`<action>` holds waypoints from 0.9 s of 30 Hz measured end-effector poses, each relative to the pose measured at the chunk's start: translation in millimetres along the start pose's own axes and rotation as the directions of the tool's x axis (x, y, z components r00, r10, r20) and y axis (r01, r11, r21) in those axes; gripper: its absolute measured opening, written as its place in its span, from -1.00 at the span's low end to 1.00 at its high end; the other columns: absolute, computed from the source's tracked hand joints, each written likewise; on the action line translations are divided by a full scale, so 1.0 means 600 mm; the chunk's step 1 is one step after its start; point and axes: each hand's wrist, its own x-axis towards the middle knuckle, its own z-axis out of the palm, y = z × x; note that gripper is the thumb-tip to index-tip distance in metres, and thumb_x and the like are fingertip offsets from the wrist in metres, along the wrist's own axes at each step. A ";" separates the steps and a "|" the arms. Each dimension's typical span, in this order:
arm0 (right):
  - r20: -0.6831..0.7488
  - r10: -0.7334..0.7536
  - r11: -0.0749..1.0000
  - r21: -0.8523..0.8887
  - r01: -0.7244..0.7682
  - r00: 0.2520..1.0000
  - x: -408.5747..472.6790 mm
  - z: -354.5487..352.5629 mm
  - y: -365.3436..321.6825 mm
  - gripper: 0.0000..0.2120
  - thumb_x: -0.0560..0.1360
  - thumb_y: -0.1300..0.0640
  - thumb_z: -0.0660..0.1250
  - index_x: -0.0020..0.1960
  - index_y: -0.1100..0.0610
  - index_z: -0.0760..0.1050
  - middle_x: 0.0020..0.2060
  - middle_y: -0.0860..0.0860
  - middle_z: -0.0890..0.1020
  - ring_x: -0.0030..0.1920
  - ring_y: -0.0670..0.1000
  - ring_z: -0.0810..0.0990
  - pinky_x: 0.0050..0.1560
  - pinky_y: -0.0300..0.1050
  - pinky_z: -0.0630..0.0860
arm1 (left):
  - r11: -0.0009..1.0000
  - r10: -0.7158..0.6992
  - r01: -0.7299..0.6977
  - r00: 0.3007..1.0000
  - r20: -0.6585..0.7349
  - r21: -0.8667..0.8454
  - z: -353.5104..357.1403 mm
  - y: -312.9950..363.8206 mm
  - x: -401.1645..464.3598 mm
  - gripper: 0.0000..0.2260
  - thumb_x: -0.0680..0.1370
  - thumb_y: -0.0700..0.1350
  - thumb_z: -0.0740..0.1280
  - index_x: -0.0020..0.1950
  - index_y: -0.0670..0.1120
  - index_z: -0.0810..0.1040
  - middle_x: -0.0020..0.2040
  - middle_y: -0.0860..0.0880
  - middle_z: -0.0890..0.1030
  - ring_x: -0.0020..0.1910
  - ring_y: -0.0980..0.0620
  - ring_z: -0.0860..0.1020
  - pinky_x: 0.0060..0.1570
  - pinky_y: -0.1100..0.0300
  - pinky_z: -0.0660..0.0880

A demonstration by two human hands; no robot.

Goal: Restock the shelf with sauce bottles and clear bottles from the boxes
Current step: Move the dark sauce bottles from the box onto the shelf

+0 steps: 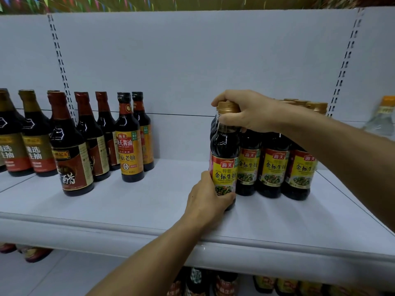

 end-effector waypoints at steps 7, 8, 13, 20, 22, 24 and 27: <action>0.021 0.004 1.000 0.019 -0.005 1.000 0.000 0.000 -0.001 -0.70 0.54 -0.01 0.34 0.25 -0.19 0.40 0.04 -0.14 0.50 -0.04 -0.04 0.58 -0.28 -0.24 0.56 | 1.000 -0.013 0.013 1.000 -0.016 0.006 -0.001 0.001 0.001 -0.57 0.43 0.07 0.48 0.17 0.08 0.34 0.06 0.09 0.57 0.01 0.05 0.58 0.02 0.10 0.57; 0.017 0.005 1.000 0.019 -0.005 1.000 0.000 0.001 0.000 -0.69 0.54 -0.02 0.34 0.25 -0.18 0.40 0.04 -0.14 0.50 -0.05 -0.04 0.58 -0.28 -0.23 0.56 | 1.000 -0.015 0.015 1.000 -0.013 0.007 -0.001 0.001 0.001 -0.57 0.44 0.08 0.48 0.18 0.07 0.34 0.07 0.09 0.57 0.02 0.04 0.58 0.04 0.08 0.57; -0.007 0.015 1.000 0.019 -0.015 1.000 -0.001 0.005 0.002 -0.67 0.54 -0.03 0.34 0.28 -0.18 0.39 0.02 -0.16 0.50 -0.07 -0.05 0.59 -0.26 -0.20 0.56 | 1.000 -0.024 0.024 1.000 0.008 -0.002 -0.003 0.002 -0.002 -0.57 0.45 0.08 0.46 0.21 0.08 0.34 0.09 0.08 0.57 0.04 0.03 0.57 0.08 0.03 0.57; -0.024 0.052 0.999 0.008 -0.052 0.998 -0.012 0.007 -0.010 -0.59 0.54 -0.06 0.33 0.36 -0.18 0.36 0.08 -0.10 0.50 -0.04 -0.02 0.58 -0.20 -0.11 0.64 | 0.999 -0.046 0.047 0.997 0.066 -0.006 -0.012 0.012 -0.009 -0.56 0.49 0.06 0.43 0.28 0.07 0.32 0.16 0.06 0.56 0.10 0.02 0.56 0.13 0.05 0.54; -0.045 0.070 0.998 0.002 -0.070 0.997 -0.016 0.007 -0.013 -0.54 0.54 -0.08 0.33 0.41 -0.17 0.31 0.10 -0.08 0.50 -0.06 -0.04 0.58 -0.27 -0.18 0.59 | 0.999 -0.051 0.051 0.995 0.088 0.001 -0.017 0.016 -0.010 -0.54 0.50 0.05 0.42 0.31 0.07 0.32 0.19 0.05 0.56 0.13 0.00 0.55 0.16 0.04 0.53; -0.062 0.084 0.996 -0.012 -0.085 0.994 -0.020 0.006 -0.016 -0.47 0.53 -0.11 0.33 0.45 -0.15 0.26 0.11 -0.07 0.49 -0.10 -0.07 0.58 -0.32 -0.24 0.53 | 0.998 -0.058 0.056 0.993 0.104 0.021 -0.021 0.018 -0.013 -0.55 0.50 0.01 0.42 0.31 0.06 0.31 0.21 0.04 0.56 0.15 -0.02 0.55 0.17 0.03 0.52; -0.080 0.091 0.994 -0.055 -0.096 0.993 -0.030 0.005 -0.018 -0.39 0.52 -0.18 0.33 0.49 -0.13 0.19 0.10 -0.12 0.47 -0.14 -0.14 0.54 -0.32 -0.32 0.42 | 0.996 -0.071 0.066 0.990 0.120 0.052 -0.025 0.018 -0.019 -0.57 0.51 -0.05 0.41 0.28 0.05 0.29 0.25 0.01 0.55 0.17 -0.03 0.54 0.13 0.09 0.50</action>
